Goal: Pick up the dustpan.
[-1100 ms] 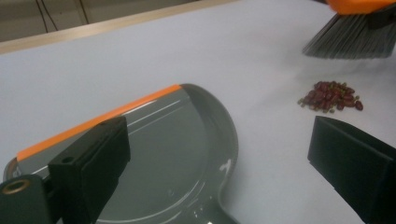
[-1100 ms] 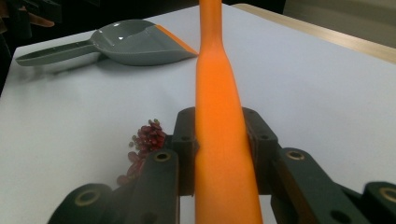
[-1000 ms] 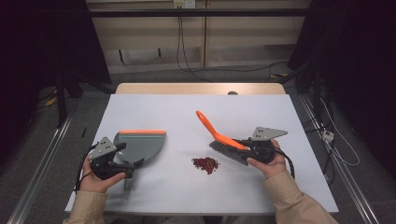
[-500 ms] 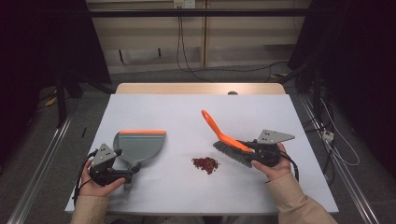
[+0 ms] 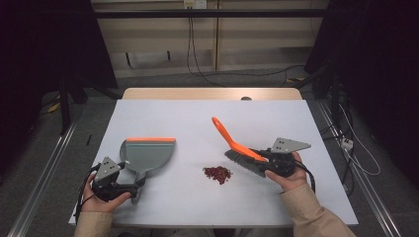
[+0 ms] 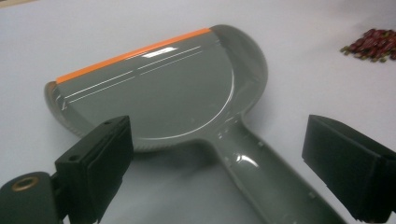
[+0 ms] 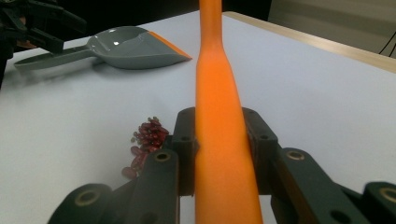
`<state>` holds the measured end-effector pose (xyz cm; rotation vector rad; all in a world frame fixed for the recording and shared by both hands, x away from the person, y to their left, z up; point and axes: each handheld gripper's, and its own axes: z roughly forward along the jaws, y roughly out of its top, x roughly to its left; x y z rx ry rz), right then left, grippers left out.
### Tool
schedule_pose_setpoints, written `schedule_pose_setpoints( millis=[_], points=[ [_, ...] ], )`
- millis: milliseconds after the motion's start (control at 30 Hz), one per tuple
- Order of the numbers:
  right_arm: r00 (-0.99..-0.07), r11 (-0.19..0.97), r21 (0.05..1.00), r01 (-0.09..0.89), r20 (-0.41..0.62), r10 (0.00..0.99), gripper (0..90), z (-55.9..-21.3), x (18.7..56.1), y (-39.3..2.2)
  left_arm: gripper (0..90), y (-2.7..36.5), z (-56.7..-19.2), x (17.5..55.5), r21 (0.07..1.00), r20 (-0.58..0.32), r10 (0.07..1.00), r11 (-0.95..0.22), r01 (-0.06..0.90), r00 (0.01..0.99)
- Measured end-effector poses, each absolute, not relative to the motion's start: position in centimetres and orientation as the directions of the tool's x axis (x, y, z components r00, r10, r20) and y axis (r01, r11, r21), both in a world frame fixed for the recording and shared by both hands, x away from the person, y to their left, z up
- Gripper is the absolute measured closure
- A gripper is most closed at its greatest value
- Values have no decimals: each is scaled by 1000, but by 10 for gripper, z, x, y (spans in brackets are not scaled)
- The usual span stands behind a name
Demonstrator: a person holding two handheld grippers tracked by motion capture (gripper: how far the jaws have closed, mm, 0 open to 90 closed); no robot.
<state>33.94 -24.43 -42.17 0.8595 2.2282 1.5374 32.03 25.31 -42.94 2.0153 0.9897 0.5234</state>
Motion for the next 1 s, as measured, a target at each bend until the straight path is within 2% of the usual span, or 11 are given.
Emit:
schedule_pose_setpoints(
  millis=[233, 467, 667, 767, 867, 1000],
  points=[
    [-771, 250, 920, 301, 81, 631, 712, -422, 339, -245, 100, 258, -436, 321, 788, 8, 818, -359, 500, 575],
    [-768, 238, 925, 297, 83, 635, 712, -421, 339, -248, 206, 262, -439, 321, 765, -12, 846, -336, 550, 534],
    [-766, 232, 927, 294, 83, 638, 712, -421, 339, -248, 249, 264, -439, 322, 761, -34, 850, -320, 565, 526],
    [-767, 228, 928, 293, 85, 636, 711, -421, 339, -249, 225, 263, -437, 322, 790, -84, 840, -271, 550, 535],
    [-767, 221, 931, 291, 89, 636, 711, -420, 339, -250, 159, 258, -433, 322, 803, -86, 836, -264, 535, 542],
    [-765, 216, 932, 289, 89, 637, 712, -421, 339, -249, 153, 250, -437, 326, 779, -78, 830, -294, 553, 552]
  ],
)
